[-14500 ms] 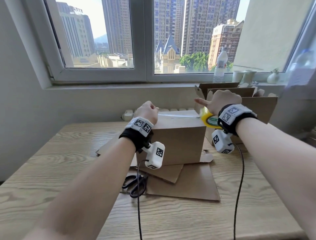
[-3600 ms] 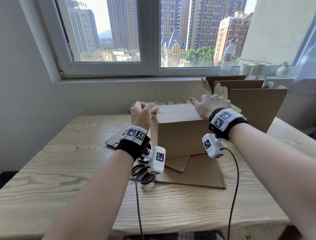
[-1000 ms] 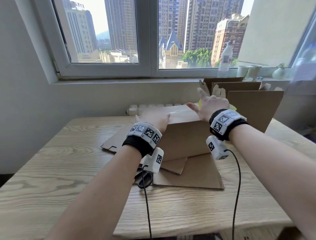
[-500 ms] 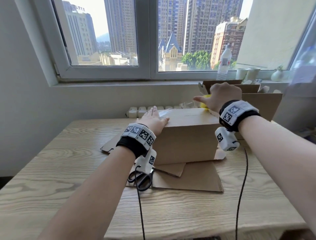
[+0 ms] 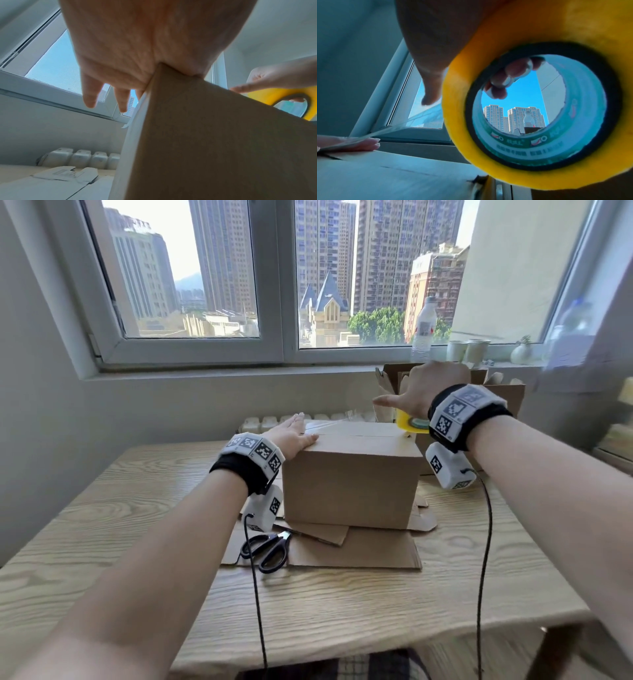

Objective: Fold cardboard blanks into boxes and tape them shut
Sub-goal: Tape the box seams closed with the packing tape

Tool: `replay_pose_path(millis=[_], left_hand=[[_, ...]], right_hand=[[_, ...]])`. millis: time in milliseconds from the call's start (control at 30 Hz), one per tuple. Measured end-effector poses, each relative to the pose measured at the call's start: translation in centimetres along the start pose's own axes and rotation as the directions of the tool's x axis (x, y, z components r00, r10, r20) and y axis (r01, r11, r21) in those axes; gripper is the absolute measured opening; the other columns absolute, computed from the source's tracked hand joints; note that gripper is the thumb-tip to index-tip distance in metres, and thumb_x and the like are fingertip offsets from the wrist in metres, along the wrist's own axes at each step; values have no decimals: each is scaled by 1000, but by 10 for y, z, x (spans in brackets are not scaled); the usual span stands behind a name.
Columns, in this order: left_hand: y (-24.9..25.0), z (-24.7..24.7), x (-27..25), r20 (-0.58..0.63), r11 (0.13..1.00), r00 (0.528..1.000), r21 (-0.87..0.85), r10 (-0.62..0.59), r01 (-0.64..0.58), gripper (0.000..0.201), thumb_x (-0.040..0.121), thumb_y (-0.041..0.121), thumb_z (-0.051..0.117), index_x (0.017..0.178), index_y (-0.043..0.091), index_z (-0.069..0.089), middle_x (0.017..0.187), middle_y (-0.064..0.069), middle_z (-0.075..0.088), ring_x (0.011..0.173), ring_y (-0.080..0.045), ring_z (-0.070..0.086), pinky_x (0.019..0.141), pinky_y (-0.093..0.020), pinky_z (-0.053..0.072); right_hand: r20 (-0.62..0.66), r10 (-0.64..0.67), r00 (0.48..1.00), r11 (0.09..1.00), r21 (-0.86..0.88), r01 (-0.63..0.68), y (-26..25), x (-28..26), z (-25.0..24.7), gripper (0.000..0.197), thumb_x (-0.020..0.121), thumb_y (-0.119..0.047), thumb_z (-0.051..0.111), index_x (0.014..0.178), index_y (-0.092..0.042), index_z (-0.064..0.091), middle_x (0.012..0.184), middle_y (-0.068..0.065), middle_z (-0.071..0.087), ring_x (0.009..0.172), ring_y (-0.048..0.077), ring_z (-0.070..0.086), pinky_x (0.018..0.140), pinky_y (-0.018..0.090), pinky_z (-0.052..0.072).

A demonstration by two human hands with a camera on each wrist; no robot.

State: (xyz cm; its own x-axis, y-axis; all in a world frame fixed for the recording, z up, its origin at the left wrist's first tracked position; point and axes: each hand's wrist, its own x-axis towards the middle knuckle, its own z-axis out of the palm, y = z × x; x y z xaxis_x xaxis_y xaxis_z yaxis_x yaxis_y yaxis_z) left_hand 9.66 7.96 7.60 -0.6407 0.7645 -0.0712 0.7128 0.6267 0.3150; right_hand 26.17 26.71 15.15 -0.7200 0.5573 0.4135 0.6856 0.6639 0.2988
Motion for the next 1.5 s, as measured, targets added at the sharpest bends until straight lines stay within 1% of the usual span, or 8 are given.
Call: replay_pose_path(millis=[267,400,500,600,767,1100,1333,1500], left_hand=[[1,-1,1,23,1000,1000,-16,12,-12,69,105,44,31,156,10,-1,165,-2,-4,151,-13,-3,122,-29,0],[2,-1,1,25,998,1000,-55,11,-10,68,105,41,32,156,9,0,165,-3,-3,151,-14,-4,121,-30,-1],[5,-1,1,23,998,1000,-67,0,2,66,106,38,32,156,8,1,165,-4,-3,151,-15,-4,119,-28,-1],[5,-2,1,30,997,1000,-82,2,0,66,106,37,33,156,8,2,165,-6,-3,151,-15,-5,118,-26,-2],[5,-1,2,42,996,999,-89,-4,7,66,106,38,35,156,11,3,165,-5,-5,151,-15,-8,119,-29,-3],[8,-1,2,47,956,998,-289,-46,57,66,97,20,41,157,20,15,164,6,-2,150,-9,-7,120,-35,-8],[4,2,2,5,947,999,-319,-44,43,58,100,28,35,156,25,18,164,11,3,150,-6,-1,118,-31,-7],[15,5,0,-49,981,997,-190,-53,43,53,108,39,19,156,18,16,162,10,10,150,-7,3,107,-15,-5]], right_hand=[[13,-32,999,893,450,23,43,-3,5,70,73,-78,61,47,-18,38,46,-1,34,48,18,40,49,26,32],[-43,5,999,761,648,24,57,-5,15,69,69,-72,72,52,-8,51,49,5,36,52,20,39,50,27,32],[-48,41,998,825,565,-7,55,-9,16,71,65,-76,71,48,-11,48,46,3,41,59,19,49,60,34,48],[41,53,998,920,388,-65,49,-15,11,72,61,-83,66,52,-15,46,51,0,46,59,18,52,51,28,36],[216,75,973,909,387,-156,49,-16,19,75,62,-81,69,65,-8,56,64,6,58,60,19,54,51,28,37],[236,93,967,894,409,-185,48,-18,27,72,64,-78,71,67,-8,56,67,6,59,62,19,55,52,27,38],[255,97,962,896,399,-196,47,-17,27,72,63,-78,72,70,-8,59,68,5,61,61,18,56,51,27,40],[283,101,954,898,387,-209,42,-23,46,69,64,-78,71,76,-11,60,76,5,62,66,17,57,56,28,41]])
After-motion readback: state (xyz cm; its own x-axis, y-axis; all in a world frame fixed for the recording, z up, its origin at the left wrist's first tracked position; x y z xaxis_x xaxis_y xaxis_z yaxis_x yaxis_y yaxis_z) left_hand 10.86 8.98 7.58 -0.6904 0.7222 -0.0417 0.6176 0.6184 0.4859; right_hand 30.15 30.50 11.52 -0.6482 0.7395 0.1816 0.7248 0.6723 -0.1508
